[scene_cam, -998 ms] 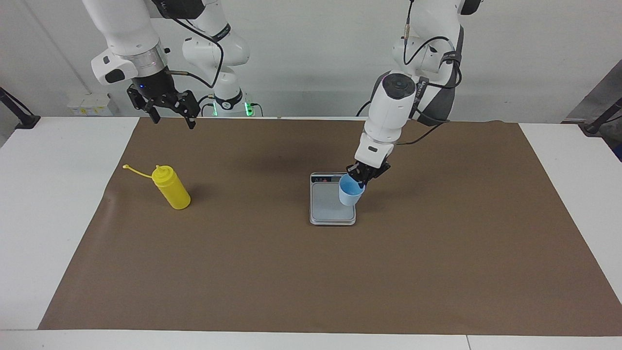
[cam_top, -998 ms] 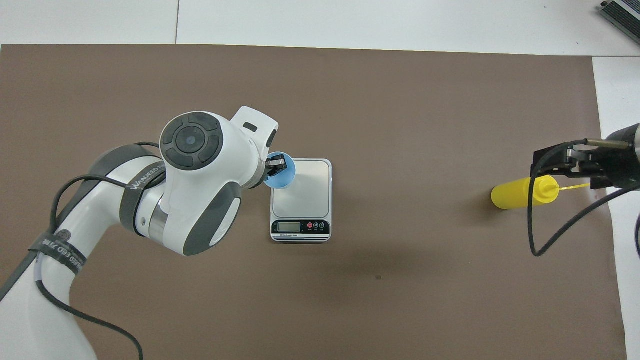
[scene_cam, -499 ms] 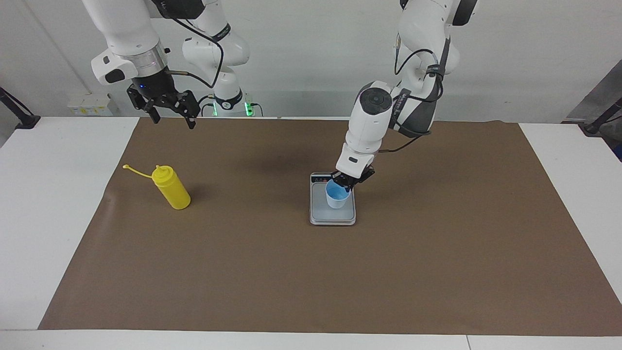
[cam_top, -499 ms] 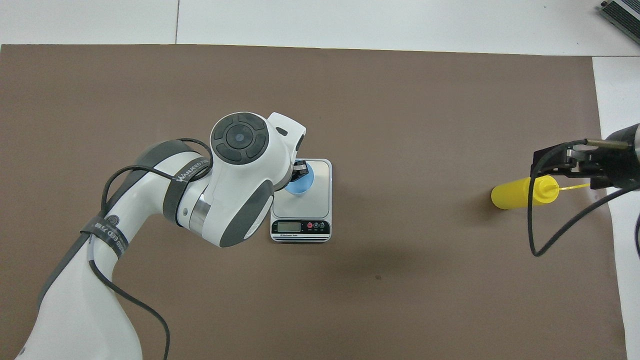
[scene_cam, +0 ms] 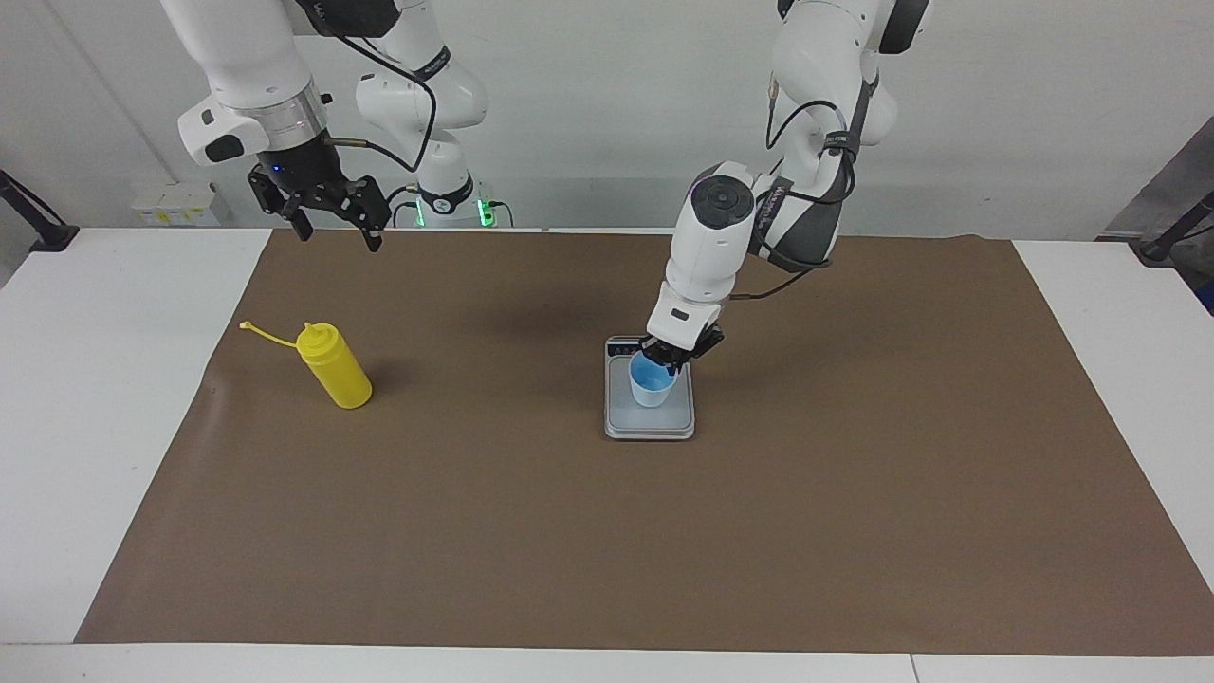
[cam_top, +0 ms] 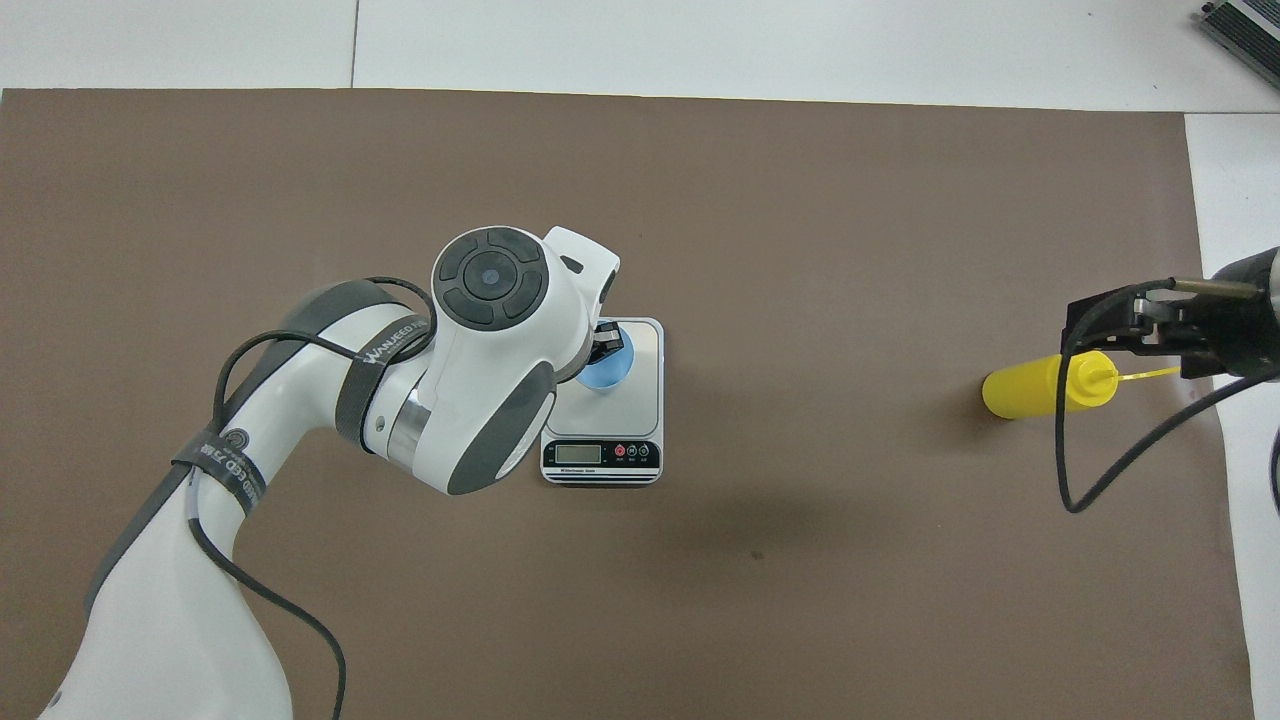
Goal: Pour seasoning into cup on scale with both arms
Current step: 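Lower the blue cup onto the scale and open the left gripper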
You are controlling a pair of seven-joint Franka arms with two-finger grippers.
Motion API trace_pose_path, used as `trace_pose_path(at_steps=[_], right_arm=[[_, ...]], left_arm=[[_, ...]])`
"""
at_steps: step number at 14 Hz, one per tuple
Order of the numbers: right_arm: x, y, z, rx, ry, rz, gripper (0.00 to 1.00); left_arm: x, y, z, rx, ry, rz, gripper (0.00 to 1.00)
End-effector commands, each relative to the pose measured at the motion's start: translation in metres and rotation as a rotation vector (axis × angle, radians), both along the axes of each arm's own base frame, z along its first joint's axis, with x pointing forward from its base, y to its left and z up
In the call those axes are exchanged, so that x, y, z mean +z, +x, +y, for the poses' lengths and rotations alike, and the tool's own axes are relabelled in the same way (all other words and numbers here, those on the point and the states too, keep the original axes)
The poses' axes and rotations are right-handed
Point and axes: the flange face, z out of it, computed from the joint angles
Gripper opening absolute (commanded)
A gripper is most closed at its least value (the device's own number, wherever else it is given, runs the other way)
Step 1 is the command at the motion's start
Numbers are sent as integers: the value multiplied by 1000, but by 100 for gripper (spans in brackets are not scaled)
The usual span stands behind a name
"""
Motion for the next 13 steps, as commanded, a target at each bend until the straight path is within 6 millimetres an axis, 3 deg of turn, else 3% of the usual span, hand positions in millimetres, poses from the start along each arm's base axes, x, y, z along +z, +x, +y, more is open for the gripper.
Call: trace_pose_path(at_steps=[1,7,11,13], right_arm=[[1,-6,-5,13,20,3,100],[1,-6,-5,14,20,3,100],[0,-6,-5,14,20,2,100],[0,-6,-6,13,20,3,100]], left_arm=[[-2,2,-5,8,4,-14,0],[-28,-6,1,1,15,-5,0],[-31,-8,1,-5,17,-6,1],[-31,-8,1,-12,21,-8,25]])
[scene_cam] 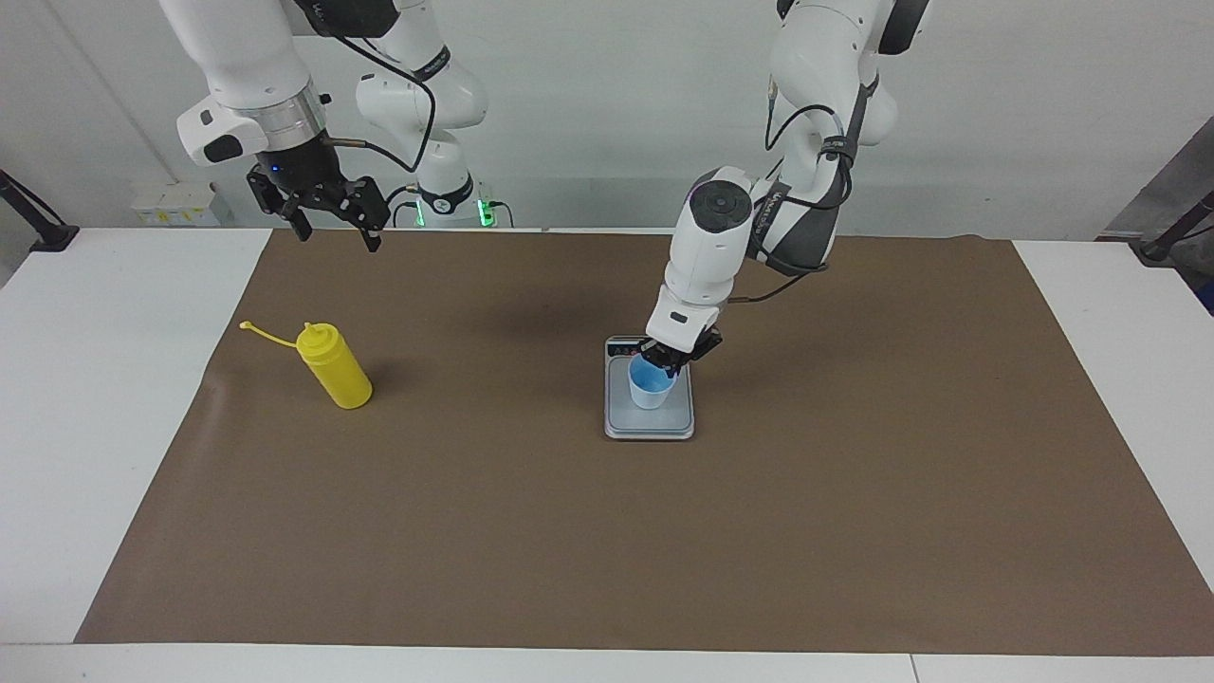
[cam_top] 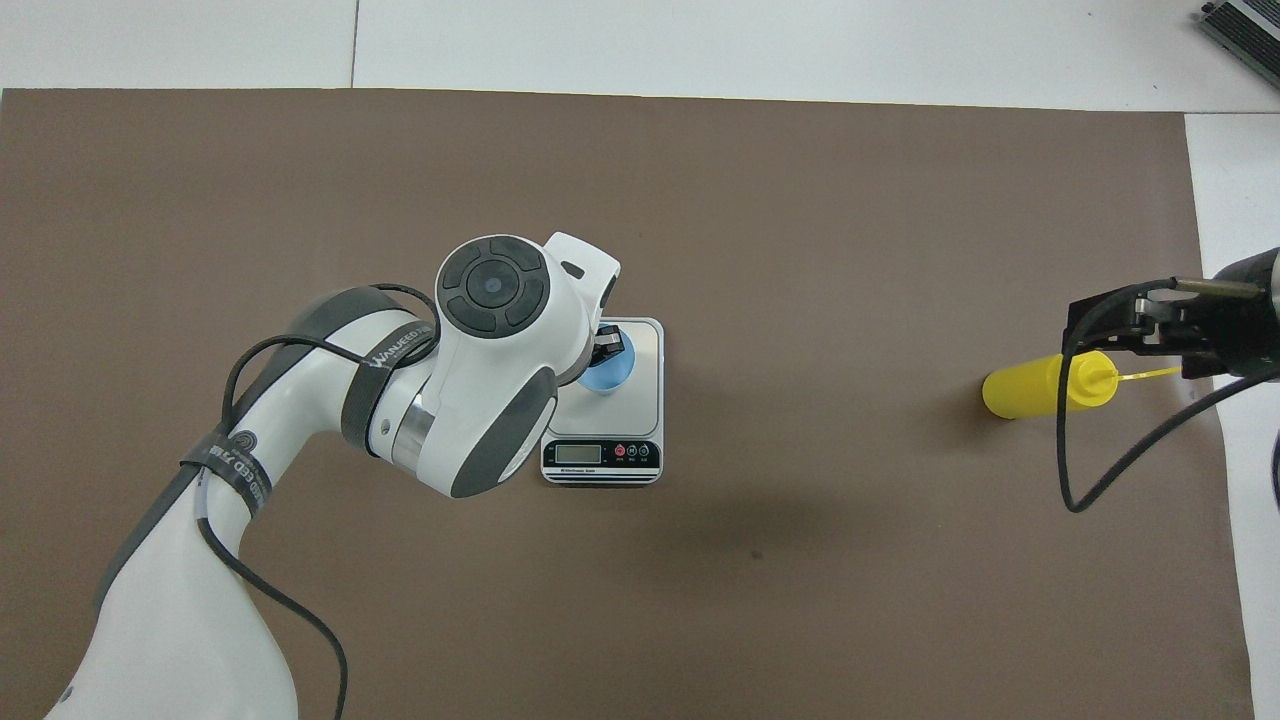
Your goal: Pour seasoning into cup on scale with both arms
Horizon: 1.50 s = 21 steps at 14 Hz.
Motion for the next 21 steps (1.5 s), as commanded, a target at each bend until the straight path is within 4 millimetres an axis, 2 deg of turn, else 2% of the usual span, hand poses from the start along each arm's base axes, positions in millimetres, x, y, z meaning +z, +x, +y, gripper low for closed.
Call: trace_pose_path(at_steps=[1,2,5,14,15,18,21], right_arm=[[1,-6,-5,14,20,3,100],[1,-6,-5,14,21,3,100],[1,-6,-5,16,20,3,100],[-4,-8,-6,32,21,4,100],[-10,-10,-9,62,22,4,100],[-22,-14,-38,165,28,-28,100],[-37,-23,-67,262,61,-57,100]], left_arm=[[-20,-5,1,-17,20,-6,33],[-18,-4,1,-18,21,-7,37],[-12,-2,0,-25,30,-15,40],[42,14,-4,-14,25,2,40],[53,16,-2,-12,26,3,40],[82,18,5,-5,41,26,40],[99,31,29,13,59,39,40]])
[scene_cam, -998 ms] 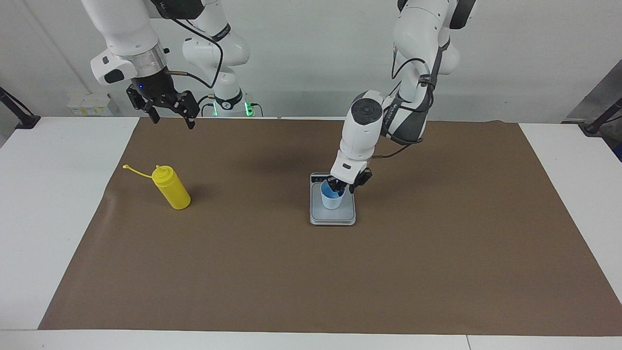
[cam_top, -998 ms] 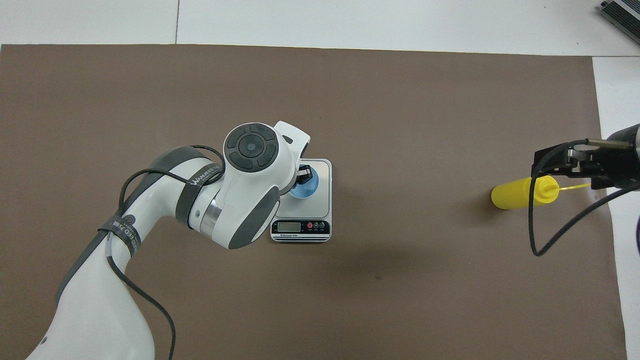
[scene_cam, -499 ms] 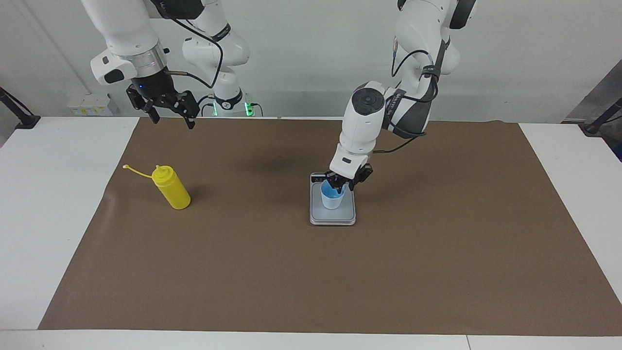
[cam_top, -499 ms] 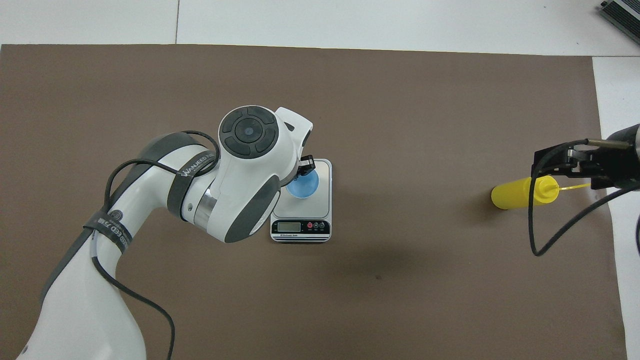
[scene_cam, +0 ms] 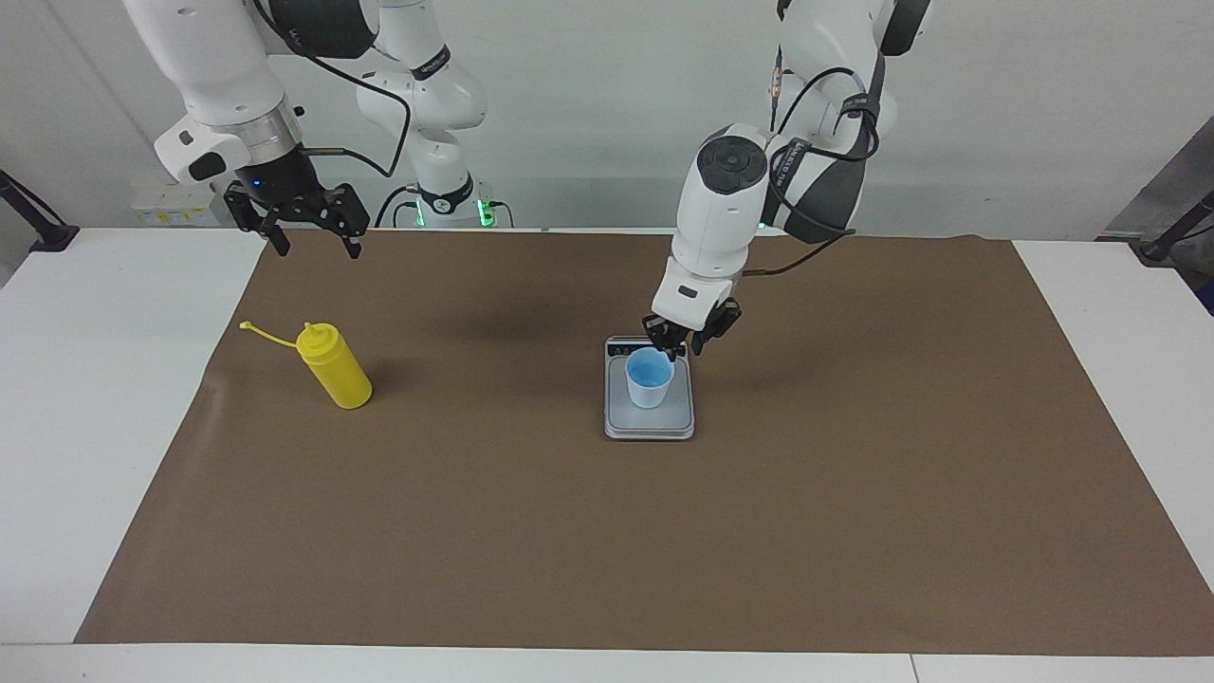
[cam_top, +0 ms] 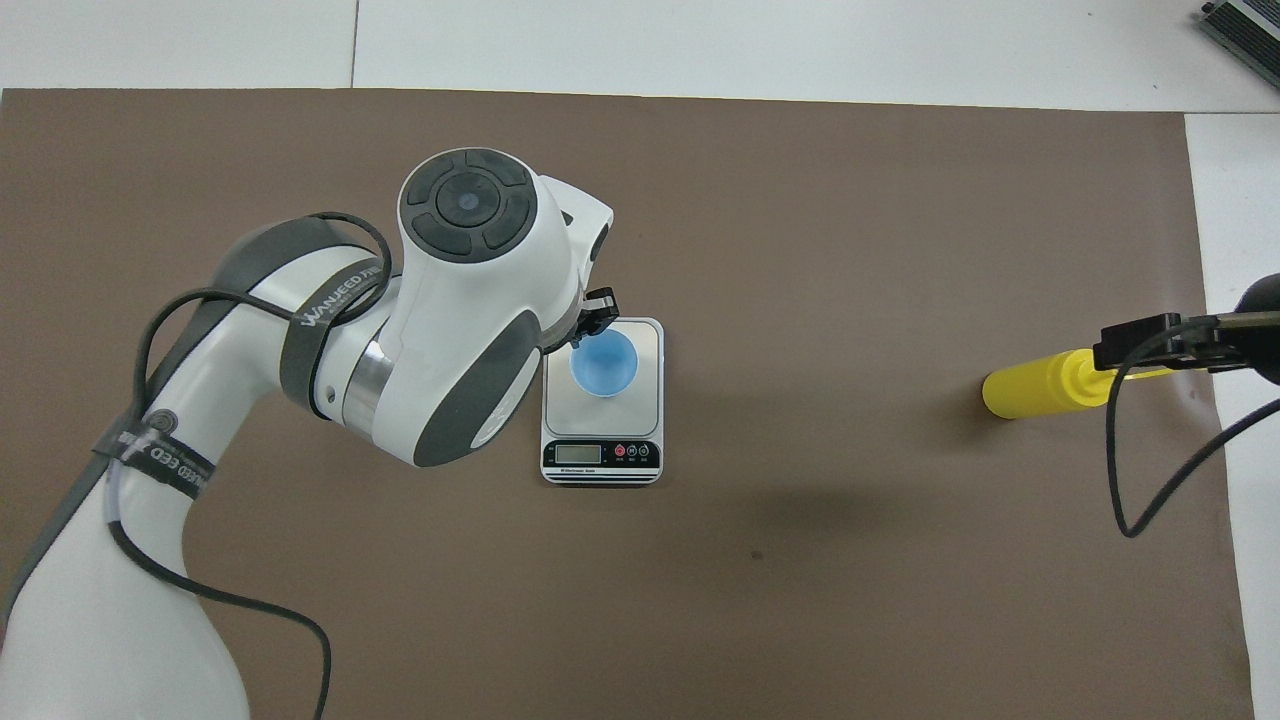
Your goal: Pour seasoning into cup on scale with both arms
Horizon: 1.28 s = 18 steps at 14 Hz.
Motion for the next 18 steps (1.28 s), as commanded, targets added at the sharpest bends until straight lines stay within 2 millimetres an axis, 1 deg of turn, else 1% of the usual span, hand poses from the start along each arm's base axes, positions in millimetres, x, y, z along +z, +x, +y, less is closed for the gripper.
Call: trace_pose_path(at_steps=[1,3,4,6,7,8,9,10,11,13,14,15,17,18], right_arm=[[-15,-22,-29,92,55,-42,100],[-26,-30,-52,173,55,-68,100],[-30,-35,-64,212,54,-80,100],[-39,-43,-85,302,62,-108,100],[-44,-47,-96,332,71,-128,100],[-49,-52,-110,359,79,-152,100],[-53,-56,-123,392,96,-179,100],[-58,-60,-133,418,105,-188,100],[-62,-65,-144,434,115,-199,100],[-74,-69,-159,462,174,-244,100],[-79,-70,-163,478,181,-273,100],[-83,-70,-164,495,188,-290,100],[-93,-73,-171,505,222,-316,100],[-97,-76,-176,509,239,-337,100]], left_arm=[[24,14,27,-16,24,22,40],[51,26,60,-53,35,59,40],[58,30,73,-51,40,71,40],[62,38,104,-67,47,96,40],[69,42,129,-76,47,113,40],[84,44,153,-105,42,118,40],[99,47,187,-121,34,123,40],[111,47,212,-137,29,124,40],[120,47,233,-150,25,122,41],[134,42,260,-154,22,117,41],[136,41,271,-153,27,122,40],[137,40,277,-174,46,130,40],[146,35,289,-246,70,123,41],[157,32,304,-261,65,93,42]])
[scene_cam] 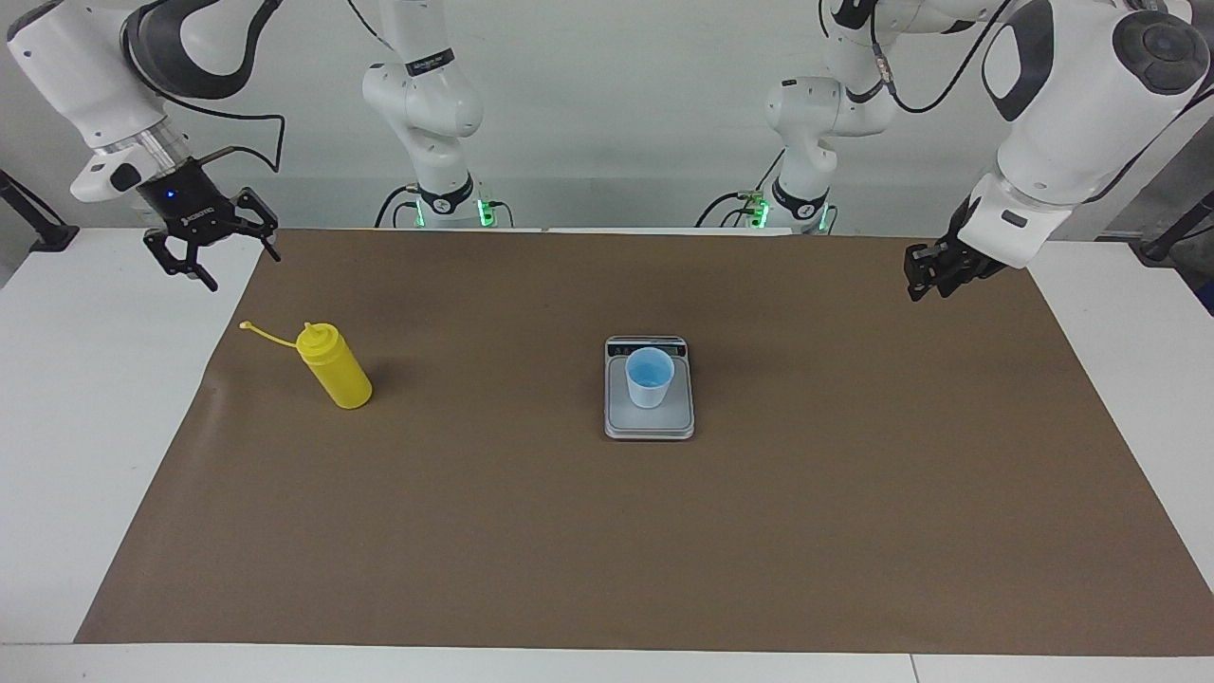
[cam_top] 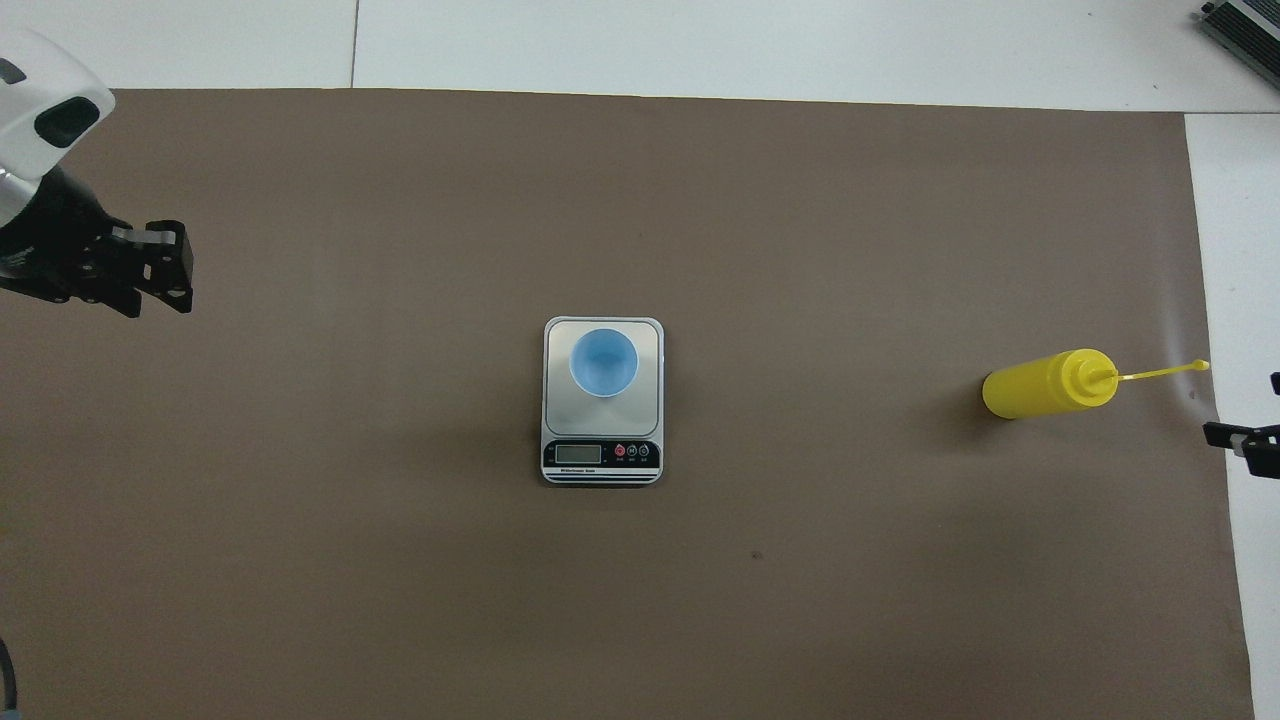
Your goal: Pour seasoning into cup on scale with both arms
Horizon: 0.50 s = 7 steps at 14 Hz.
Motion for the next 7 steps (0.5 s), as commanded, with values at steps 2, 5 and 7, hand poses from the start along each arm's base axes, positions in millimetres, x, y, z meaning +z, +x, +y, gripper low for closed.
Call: trace_pose_path(at_steps=[2,5,7], right_arm=[[-11,-13,-19,24,66,-80,100],[-23,-18,-32,72,104,-127,100],[-35,-22,-42,91,144,-158,100]], left_arm=[[7,-14,36,-84,-3,-18,50],[-20,-30,42,-81,-1,-29,65],[-35,-42,41,-78,2,-15,84]])
